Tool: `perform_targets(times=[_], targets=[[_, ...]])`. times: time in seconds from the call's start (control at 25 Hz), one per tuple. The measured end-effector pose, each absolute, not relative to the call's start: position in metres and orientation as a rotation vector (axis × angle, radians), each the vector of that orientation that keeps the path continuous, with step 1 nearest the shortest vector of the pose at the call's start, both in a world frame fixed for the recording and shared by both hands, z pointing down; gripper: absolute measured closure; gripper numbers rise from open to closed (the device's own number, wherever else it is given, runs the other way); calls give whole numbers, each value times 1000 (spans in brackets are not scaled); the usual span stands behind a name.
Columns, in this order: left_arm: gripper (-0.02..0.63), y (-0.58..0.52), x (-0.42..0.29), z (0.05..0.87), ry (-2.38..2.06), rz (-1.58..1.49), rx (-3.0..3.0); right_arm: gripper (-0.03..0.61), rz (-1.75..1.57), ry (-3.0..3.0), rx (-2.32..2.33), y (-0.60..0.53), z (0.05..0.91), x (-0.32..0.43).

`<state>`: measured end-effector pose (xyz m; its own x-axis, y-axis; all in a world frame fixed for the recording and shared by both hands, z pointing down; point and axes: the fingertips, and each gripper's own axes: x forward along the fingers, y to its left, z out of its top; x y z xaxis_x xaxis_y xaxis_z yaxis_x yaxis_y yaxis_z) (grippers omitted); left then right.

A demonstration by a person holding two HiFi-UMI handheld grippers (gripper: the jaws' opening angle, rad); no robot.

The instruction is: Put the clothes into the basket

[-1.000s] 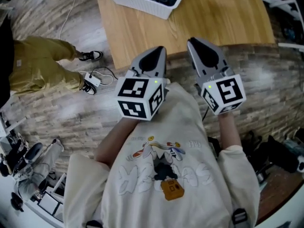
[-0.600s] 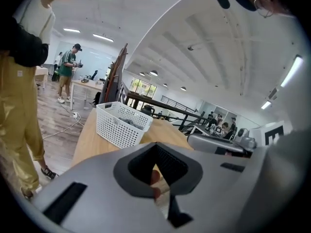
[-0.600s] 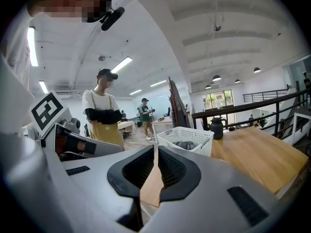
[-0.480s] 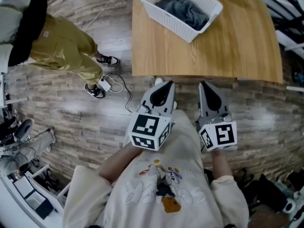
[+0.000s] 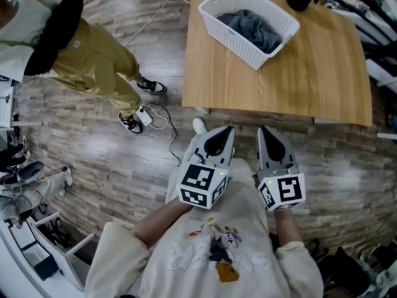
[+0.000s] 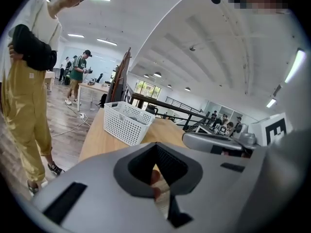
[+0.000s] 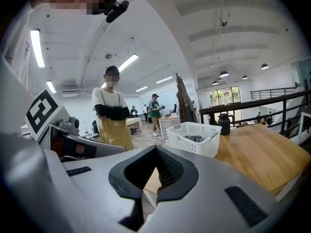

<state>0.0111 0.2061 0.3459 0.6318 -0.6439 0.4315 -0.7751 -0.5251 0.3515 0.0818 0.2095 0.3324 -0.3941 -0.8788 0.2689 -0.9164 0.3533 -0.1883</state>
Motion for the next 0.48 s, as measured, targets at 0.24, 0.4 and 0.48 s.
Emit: perform_targets(times=[0.24, 0.4, 0.48], targets=[[614, 206, 6, 346, -1106, 349, 2339, 555, 492, -2500, 1640, 207, 333, 72], [612, 202, 1, 345, -1108, 352, 2341, 555, 523, -2499, 1631, 201, 337, 66], [613, 199, -6, 344, -1113, 353, 2329, 555, 525, -2501, 1627, 198, 335, 60]])
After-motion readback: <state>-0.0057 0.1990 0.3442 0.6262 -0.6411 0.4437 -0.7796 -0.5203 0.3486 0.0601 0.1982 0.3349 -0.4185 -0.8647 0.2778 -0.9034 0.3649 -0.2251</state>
